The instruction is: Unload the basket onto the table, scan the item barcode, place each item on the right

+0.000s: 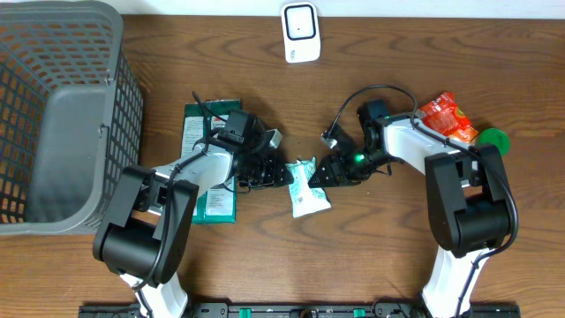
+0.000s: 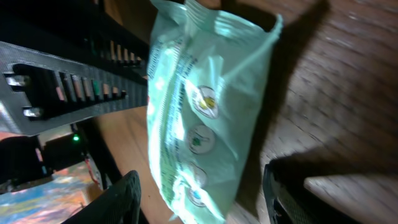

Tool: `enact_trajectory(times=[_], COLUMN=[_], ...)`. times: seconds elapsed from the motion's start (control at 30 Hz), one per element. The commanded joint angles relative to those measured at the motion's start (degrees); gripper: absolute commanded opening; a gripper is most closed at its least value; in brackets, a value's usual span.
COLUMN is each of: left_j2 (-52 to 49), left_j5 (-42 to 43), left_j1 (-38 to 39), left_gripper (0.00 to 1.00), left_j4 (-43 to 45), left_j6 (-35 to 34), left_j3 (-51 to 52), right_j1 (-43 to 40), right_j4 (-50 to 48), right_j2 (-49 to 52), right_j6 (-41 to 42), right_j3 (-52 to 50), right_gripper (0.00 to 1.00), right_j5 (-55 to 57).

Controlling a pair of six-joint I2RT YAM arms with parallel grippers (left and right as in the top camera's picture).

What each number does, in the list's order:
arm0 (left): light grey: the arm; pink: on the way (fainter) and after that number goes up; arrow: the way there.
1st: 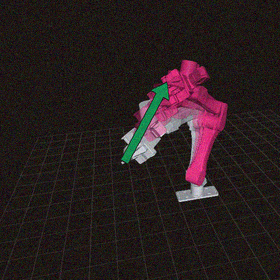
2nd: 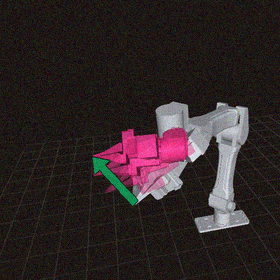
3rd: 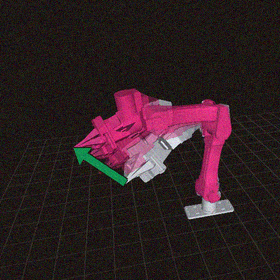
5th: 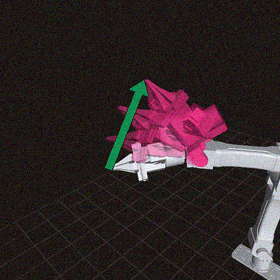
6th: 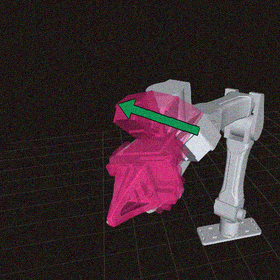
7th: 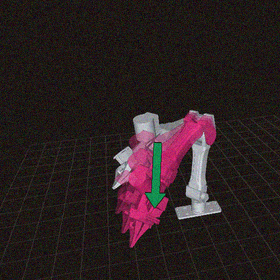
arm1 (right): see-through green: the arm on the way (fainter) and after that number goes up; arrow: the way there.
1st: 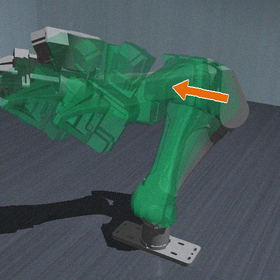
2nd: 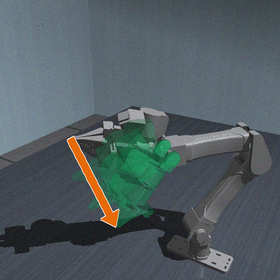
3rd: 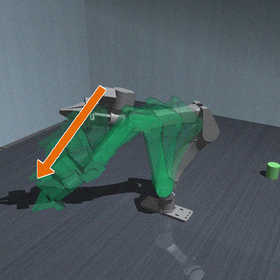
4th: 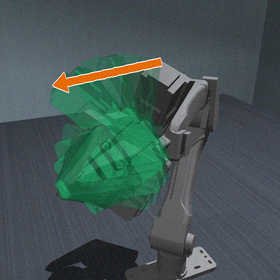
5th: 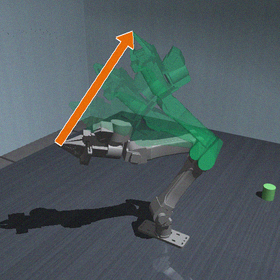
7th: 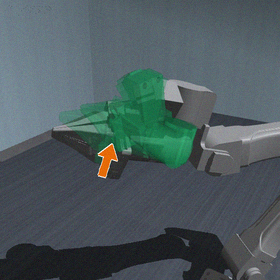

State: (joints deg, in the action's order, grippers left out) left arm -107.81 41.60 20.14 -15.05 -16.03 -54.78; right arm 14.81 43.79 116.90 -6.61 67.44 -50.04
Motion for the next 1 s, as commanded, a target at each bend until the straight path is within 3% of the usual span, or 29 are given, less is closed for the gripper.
enact_trajectory(times=[0.0, 0.1, 0.43, 0.63, 0.77, 0.97], left_j2=[-1.3, -1.3, -1.3, -1.3, -0.6, 11.2], left_j5=[-3.7, -3.7, -3.8, -3.7, -3.7, -3.7], left_j1=[0.0, 0.0, 0.6, 0.6, 0.1, -3.5], left_gripper=[0.30, 0.25, 0.25, 0.26, 0.35, 0.51], left_j4=[-0.3, -0.3, -0.3, 0.0, 0.9, -0.3], left_j6=[1.0, 1.0, 1.0, 1.0, 1.0, 0.8], left_j3=[-0.6, -0.6, -0.6, -0.6, -0.7, -1.3], right_j1=[0.2, 0.9, 2.4, 2.4, 2.4, 2.3], right_j4=[-1.1, -3.2, -12.8, -13.4, -13.4, -12.2], right_j2=[1.9, 1.9, 2.0, 2.0, 1.8, -3.3], right_j6=[-1.4, -1.4, 5.6, 5.3, 5.2, 4.2], right_j3=[-0.1, -0.1, -2.9, -3.5, -3.5, -3.3], right_gripper=[0.57, 0.51, 0.43, 0.15, 0.01, 0.01], right_j5=[-4.3, -5.1, -5.1, -5.1, -5.1, -0.9])
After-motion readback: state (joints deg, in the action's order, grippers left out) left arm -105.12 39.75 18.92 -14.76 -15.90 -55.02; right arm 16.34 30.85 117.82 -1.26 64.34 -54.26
